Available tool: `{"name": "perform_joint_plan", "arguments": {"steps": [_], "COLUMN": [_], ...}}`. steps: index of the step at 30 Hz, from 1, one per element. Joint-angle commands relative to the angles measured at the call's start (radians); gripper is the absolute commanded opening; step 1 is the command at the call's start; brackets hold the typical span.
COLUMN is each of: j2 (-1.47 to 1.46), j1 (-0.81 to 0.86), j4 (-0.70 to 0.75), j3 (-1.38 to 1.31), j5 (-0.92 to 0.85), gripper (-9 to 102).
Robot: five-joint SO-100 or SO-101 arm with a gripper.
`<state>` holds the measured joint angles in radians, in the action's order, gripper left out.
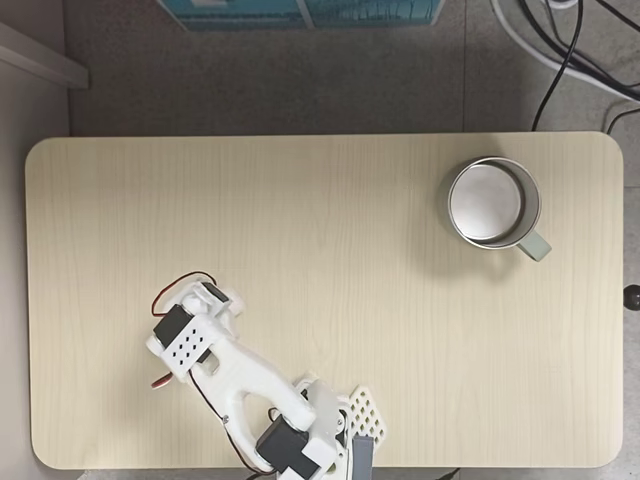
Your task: Grasp a dressing and put it in the cup.
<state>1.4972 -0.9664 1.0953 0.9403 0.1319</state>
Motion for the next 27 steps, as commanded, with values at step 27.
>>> {"name": "perform_joint_plan", "arguments": {"steps": [27], "j2": [-0.456], "j1": [0.265], "j4": [0.629], "j3": [0.578], "j5": [-0.104], "gripper": [0]}}
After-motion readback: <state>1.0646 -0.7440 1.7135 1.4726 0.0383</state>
